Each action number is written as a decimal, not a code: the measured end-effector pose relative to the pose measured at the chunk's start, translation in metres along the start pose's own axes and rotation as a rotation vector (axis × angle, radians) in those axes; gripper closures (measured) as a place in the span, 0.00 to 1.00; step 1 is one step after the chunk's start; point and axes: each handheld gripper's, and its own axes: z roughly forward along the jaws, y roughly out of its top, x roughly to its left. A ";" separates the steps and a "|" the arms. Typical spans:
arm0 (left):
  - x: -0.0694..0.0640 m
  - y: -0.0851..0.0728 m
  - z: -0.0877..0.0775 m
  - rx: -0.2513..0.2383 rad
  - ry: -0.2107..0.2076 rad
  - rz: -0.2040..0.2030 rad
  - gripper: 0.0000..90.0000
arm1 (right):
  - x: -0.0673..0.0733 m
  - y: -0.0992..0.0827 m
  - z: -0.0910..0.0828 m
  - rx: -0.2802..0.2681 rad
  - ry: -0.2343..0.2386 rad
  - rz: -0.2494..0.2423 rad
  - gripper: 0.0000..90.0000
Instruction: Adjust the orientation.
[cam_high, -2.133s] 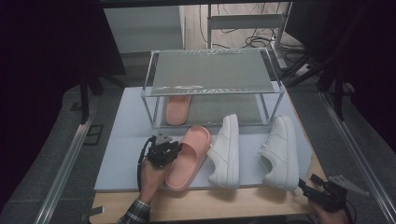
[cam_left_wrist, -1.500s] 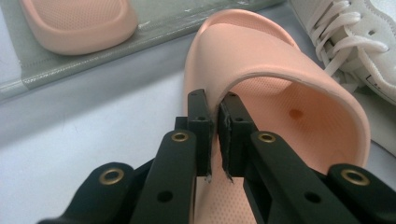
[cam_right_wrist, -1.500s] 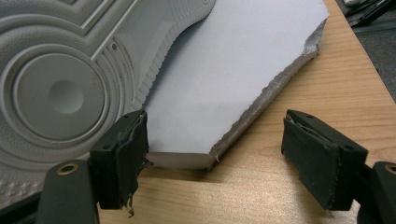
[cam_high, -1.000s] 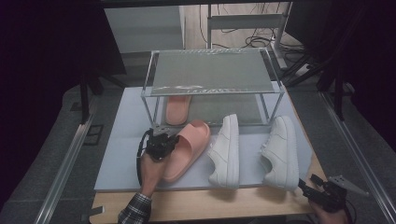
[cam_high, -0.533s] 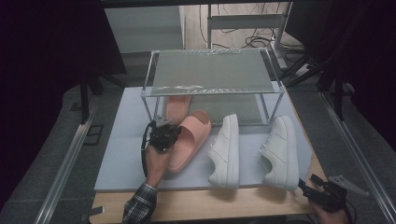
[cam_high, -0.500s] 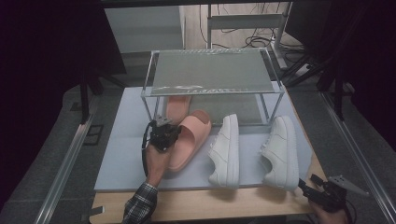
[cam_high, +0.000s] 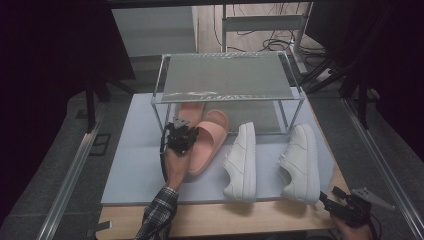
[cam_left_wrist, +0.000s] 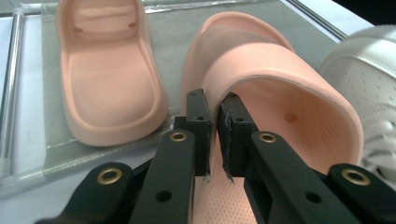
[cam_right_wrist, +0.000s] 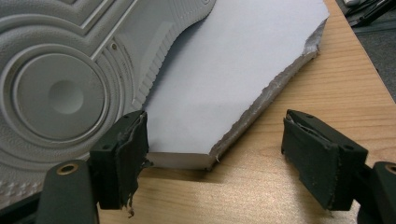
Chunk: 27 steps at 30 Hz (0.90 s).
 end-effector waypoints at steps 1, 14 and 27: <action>0.000 0.001 0.002 -0.001 0.004 -0.004 0.93 | 0.000 0.000 0.000 0.000 0.000 0.000 0.26; -0.008 0.010 0.030 -0.018 0.069 -0.035 0.92 | 0.000 0.000 0.000 0.000 0.001 0.000 0.26; -0.005 0.006 0.050 -0.020 0.124 -0.083 0.91 | 0.000 0.000 0.000 -0.001 0.002 0.000 0.26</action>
